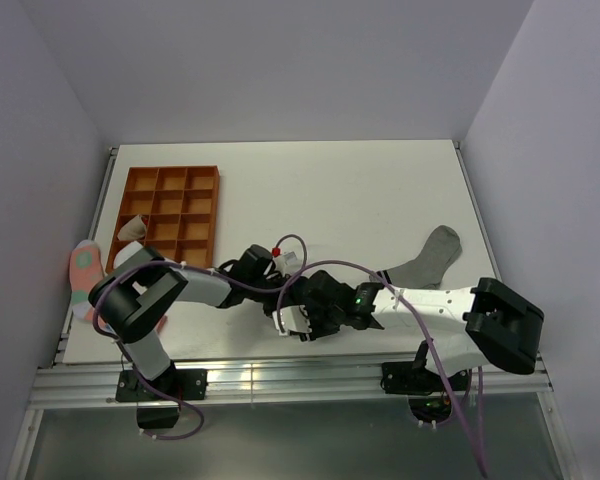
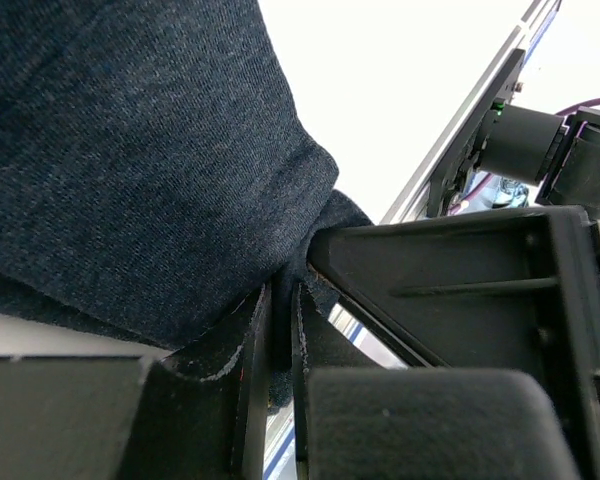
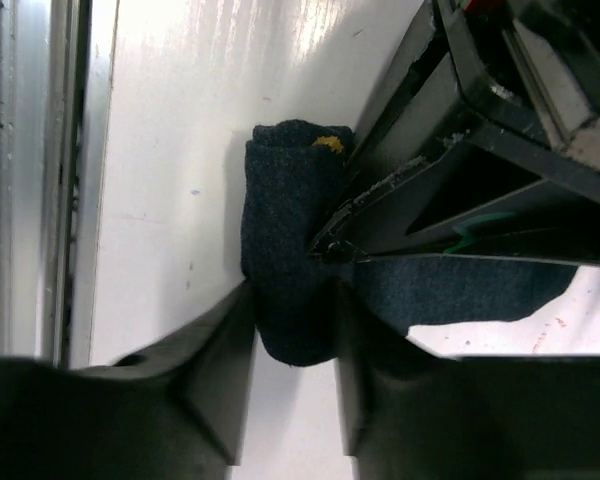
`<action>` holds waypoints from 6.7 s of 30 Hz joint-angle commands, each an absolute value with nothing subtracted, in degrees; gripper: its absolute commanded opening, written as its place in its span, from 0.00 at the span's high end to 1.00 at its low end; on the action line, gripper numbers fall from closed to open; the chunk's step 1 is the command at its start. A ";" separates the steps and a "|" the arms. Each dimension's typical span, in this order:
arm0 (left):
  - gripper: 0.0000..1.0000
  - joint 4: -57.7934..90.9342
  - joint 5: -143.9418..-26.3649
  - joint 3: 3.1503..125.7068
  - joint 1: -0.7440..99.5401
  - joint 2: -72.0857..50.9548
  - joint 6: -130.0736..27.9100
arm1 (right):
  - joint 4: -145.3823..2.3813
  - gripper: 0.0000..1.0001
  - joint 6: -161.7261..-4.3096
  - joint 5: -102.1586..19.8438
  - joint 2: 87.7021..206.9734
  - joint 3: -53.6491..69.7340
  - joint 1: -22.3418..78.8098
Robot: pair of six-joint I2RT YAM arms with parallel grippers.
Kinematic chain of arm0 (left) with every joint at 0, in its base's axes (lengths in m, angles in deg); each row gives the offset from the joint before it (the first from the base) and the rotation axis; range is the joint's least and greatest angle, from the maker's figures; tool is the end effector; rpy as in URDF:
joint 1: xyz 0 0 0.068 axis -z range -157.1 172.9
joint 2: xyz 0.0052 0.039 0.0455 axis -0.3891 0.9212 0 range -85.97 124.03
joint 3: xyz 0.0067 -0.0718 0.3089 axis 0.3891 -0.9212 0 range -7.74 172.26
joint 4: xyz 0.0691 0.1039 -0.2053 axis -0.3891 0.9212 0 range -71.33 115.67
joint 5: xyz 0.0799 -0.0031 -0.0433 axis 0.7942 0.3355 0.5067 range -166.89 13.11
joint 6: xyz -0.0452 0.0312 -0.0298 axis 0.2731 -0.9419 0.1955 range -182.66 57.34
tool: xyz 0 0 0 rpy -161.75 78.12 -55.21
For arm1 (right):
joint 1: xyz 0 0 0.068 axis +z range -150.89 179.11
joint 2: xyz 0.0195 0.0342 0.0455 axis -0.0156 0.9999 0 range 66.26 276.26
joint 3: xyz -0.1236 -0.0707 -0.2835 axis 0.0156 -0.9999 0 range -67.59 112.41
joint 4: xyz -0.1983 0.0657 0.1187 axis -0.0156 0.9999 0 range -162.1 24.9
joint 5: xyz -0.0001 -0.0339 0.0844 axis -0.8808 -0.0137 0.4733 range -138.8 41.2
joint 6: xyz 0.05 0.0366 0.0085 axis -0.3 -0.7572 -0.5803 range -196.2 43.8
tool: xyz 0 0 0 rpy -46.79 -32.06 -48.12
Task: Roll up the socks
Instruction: Roll the sock at the center of the board.
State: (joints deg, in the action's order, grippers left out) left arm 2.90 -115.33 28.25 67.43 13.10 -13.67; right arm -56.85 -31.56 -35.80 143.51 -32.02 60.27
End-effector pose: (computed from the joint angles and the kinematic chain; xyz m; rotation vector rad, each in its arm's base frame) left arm 0.1920 -0.2302 0.1665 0.2665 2.7543 -1.4355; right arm 0.0983 0.2008 0.2116 -2.1060 1.4832 0.4000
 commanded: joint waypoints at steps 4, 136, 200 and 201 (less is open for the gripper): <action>0.98 8.66 -110.56 23.99 67.11 10.19 -15.47 | -52.86 0.70 -32.69 -35.79 145.71 -29.54 60.63; 1.00 -17.98 -81.20 7.46 84.07 7.99 -13.44 | -34.56 0.45 -37.28 -20.14 148.72 -14.40 32.07; 0.66 -24.13 -93.25 5.53 73.96 2.28 -4.39 | -41.42 0.77 -32.61 -23.22 151.16 -22.95 52.81; 0.65 -24.56 -92.11 5.27 73.88 1.49 -4.04 | -41.25 0.78 -32.61 -23.05 151.33 -22.68 52.55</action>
State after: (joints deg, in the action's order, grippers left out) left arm -27.17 -95.92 7.13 73.71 3.57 -4.47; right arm -46.18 -31.65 -23.80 149.59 -23.80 53.61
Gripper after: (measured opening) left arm 0.342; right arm 0.290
